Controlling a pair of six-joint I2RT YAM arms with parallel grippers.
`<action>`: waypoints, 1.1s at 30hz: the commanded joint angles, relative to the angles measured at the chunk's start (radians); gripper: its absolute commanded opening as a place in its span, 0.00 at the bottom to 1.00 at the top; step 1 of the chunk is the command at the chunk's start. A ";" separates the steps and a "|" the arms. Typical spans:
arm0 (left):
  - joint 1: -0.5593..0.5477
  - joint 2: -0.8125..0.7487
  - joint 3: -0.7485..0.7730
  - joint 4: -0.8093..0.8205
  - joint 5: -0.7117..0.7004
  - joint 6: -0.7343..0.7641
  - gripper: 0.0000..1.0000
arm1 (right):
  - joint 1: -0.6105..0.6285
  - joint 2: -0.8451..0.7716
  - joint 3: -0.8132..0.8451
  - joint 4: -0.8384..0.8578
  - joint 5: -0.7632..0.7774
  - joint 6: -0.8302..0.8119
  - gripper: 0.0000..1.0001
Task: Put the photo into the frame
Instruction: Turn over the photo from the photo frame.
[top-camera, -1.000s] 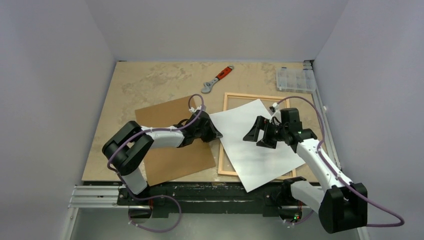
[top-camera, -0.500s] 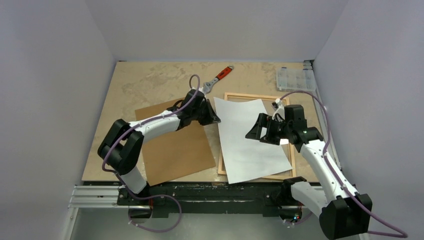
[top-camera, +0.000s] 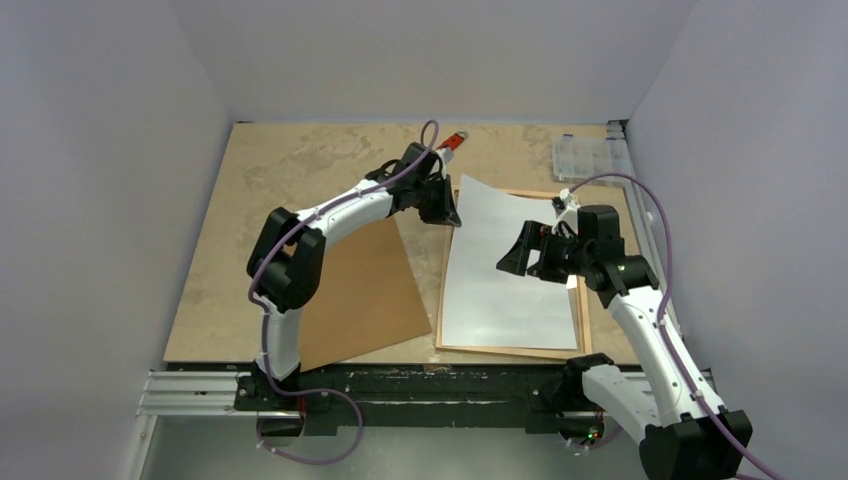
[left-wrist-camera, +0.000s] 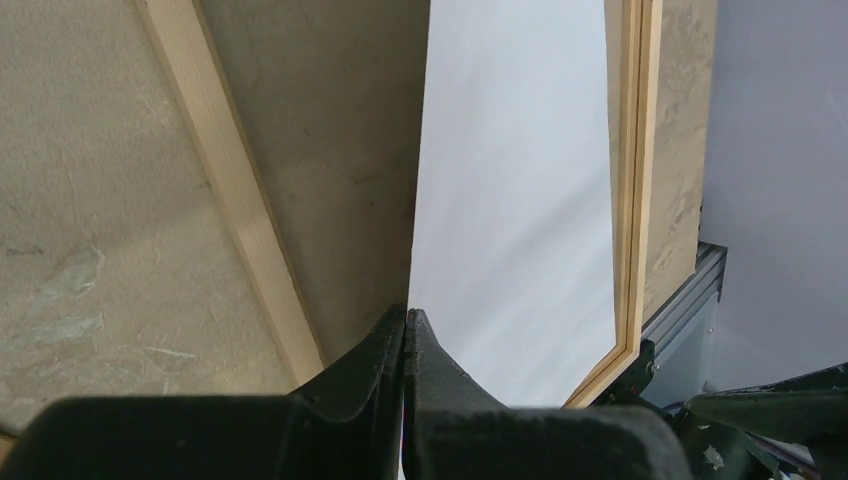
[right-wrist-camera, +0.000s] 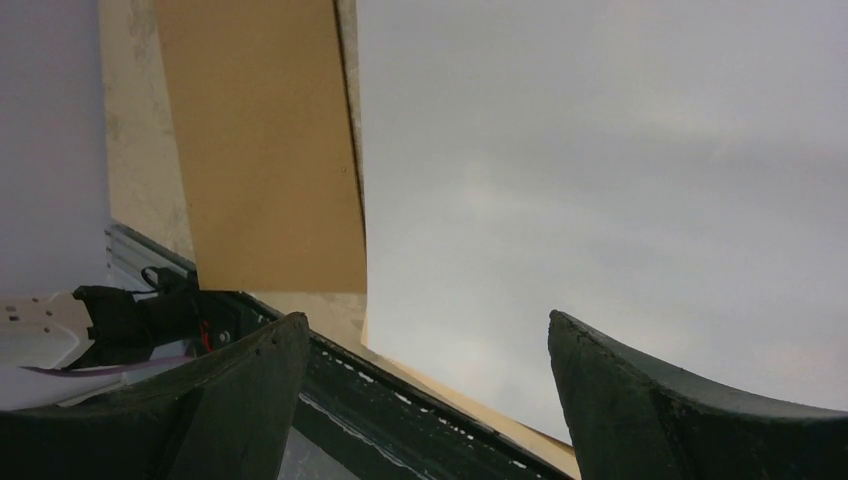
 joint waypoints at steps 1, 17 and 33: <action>0.006 0.013 0.053 -0.010 0.055 0.013 0.00 | -0.004 -0.009 0.046 0.007 0.009 -0.007 0.88; -0.012 0.130 0.157 0.041 0.080 -0.027 0.00 | -0.003 0.006 0.054 0.015 -0.003 -0.001 0.88; -0.028 0.004 0.104 -0.047 -0.110 -0.001 0.86 | -0.003 0.029 0.041 0.005 -0.003 -0.038 0.89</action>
